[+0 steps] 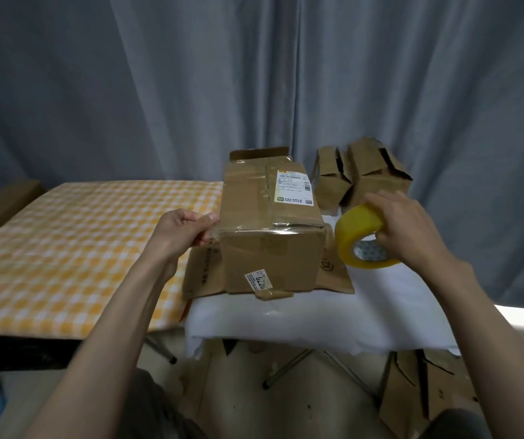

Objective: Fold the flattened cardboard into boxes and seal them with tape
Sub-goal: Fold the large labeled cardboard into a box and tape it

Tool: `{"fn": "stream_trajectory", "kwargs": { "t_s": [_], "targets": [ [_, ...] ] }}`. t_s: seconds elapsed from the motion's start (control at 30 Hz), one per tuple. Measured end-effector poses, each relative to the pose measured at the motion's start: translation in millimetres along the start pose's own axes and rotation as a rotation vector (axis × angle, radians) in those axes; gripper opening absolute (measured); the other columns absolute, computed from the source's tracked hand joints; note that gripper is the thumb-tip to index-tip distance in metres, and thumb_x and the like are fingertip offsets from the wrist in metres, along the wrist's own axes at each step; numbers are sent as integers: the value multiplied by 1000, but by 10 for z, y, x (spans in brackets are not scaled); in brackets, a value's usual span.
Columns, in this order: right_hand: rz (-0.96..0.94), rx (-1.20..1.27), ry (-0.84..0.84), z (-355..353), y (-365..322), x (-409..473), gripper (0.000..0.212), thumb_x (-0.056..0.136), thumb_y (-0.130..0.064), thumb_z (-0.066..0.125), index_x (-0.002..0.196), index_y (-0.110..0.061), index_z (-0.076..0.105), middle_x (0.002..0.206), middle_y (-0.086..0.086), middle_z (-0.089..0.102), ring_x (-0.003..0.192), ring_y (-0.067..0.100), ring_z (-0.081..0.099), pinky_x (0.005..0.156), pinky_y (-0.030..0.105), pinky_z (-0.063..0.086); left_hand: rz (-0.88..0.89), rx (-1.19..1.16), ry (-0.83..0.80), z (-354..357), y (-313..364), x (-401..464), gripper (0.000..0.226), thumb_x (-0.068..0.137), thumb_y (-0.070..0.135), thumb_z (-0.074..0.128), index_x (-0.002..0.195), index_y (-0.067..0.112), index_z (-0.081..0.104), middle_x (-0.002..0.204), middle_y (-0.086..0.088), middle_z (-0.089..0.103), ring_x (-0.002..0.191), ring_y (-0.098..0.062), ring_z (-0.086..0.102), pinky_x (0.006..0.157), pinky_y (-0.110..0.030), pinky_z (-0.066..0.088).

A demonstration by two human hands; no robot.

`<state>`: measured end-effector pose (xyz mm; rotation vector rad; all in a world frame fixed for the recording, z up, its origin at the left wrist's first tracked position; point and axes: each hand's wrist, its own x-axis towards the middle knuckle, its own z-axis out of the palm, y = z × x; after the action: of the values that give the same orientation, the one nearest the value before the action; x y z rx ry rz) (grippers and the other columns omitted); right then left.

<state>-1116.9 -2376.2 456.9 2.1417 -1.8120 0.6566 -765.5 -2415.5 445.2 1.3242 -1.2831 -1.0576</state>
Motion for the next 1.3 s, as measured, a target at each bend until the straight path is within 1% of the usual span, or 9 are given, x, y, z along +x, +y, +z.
{"fn": "stream_trajectory", "kwargs": {
  "t_s": [0.37, 0.57, 0.67, 0.83, 0.93, 1.03, 1.13, 1.2, 1.3],
  "targets": [
    [29, 25, -94, 315, 74, -68, 61, 64, 7, 64, 119, -20, 61, 105, 4, 62, 94, 33, 53, 69, 37, 39, -117, -15, -75, -43, -222, 87, 22, 89, 22, 71, 76, 8, 61, 59, -1, 60, 56, -11, 54, 62, -23, 50],
    [57, 73, -134, 417, 64, -157, 57, 64, 6, 67, 114, -22, 61, 110, 5, 63, 97, 31, 53, 73, 37, 41, -174, 54, -73, -12, -327, 34, 28, 88, 32, 72, 77, 9, 61, 70, -5, 66, 62, -17, 59, 59, -24, 53],
    [65, 88, -124, 441, 60, -184, 57, 65, 6, 68, 116, -20, 62, 115, 6, 63, 101, 31, 53, 75, 34, 37, -23, 368, 92, 28, -259, 101, 37, 82, 43, 77, 85, 13, 57, 84, -7, 70, 79, -26, 67, 76, -41, 57],
    [77, 115, -122, 438, 101, -179, 56, 65, 4, 70, 114, -21, 61, 115, 5, 63, 100, 31, 53, 75, 36, 41, 6, 692, 93, 19, -60, 189, 74, 77, 51, 78, 126, 14, 37, 123, -7, 51, 110, -27, 54, 81, -36, 40],
    [62, 117, -128, 479, 106, -168, 54, 64, 4, 67, 112, -22, 61, 112, 6, 63, 99, 32, 54, 74, 39, 45, 284, 759, 161, 172, -41, 84, 50, 85, 31, 75, 124, 10, 51, 130, -10, 49, 122, -30, 49, 96, -36, 37],
    [65, 122, -146, 522, 80, -144, 54, 67, 1, 70, 115, -23, 60, 114, 6, 62, 106, 33, 55, 80, 43, 48, 635, 784, -7, 733, 20, -142, 30, 97, 30, 56, 123, 16, 60, 131, -4, 56, 124, -25, 49, 106, -37, 38],
    [76, 118, -155, 527, 88, -132, 55, 70, -3, 73, 120, -23, 60, 119, 7, 62, 111, 32, 54, 87, 46, 49, 724, 909, -295, 1314, 47, -278, 58, 101, 47, 43, 149, 16, 38, 157, -3, 35, 147, -19, 26, 121, -34, 18],
    [65, 121, -143, 517, 141, -146, 55, 69, -2, 70, 119, -23, 60, 117, 7, 63, 108, 32, 55, 85, 45, 48, 770, 1109, -324, 1498, -5, -261, 76, 99, 61, 35, 157, 16, 19, 165, -2, 16, 152, -15, 10, 123, -32, 3],
    [33, 73, -131, 515, 245, -159, 55, 66, 0, 67, 117, -21, 60, 115, 6, 63, 103, 33, 55, 81, 44, 48, 789, 1204, -285, 1500, -198, -184, 85, 94, 71, 29, 158, 17, 16, 165, -2, 16, 151, -16, 13, 123, -34, 6]
  ]
}}
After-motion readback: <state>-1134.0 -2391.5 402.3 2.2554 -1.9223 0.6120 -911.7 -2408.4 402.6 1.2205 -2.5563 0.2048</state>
